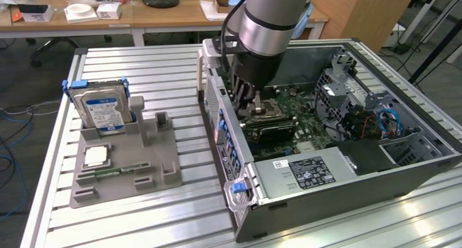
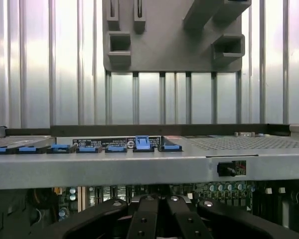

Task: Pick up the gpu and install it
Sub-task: 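Press down on the gpu until it lock into place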

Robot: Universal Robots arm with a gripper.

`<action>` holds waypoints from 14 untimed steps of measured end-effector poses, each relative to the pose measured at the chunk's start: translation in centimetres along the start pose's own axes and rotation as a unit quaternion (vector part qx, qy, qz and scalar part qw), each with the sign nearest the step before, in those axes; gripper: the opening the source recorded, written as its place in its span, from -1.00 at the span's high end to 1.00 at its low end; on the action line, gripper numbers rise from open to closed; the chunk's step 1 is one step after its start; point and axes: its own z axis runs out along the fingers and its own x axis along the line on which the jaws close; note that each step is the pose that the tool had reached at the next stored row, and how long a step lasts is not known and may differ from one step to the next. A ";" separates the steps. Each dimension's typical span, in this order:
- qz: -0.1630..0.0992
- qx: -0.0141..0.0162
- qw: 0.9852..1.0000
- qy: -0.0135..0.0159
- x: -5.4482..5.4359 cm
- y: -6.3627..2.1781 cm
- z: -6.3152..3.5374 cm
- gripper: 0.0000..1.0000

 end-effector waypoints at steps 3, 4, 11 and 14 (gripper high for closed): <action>0.004 -0.001 1.000 0.000 0.0 0.05 0.21 0.79; 0.005 -0.001 1.000 -0.001 0.0 0.06 0.29 0.79; 0.009 -0.001 1.000 -0.001 0.1 0.04 0.84 0.79; 0.009 0.000 1.000 -0.004 0.1 -0.50 0.92 0.79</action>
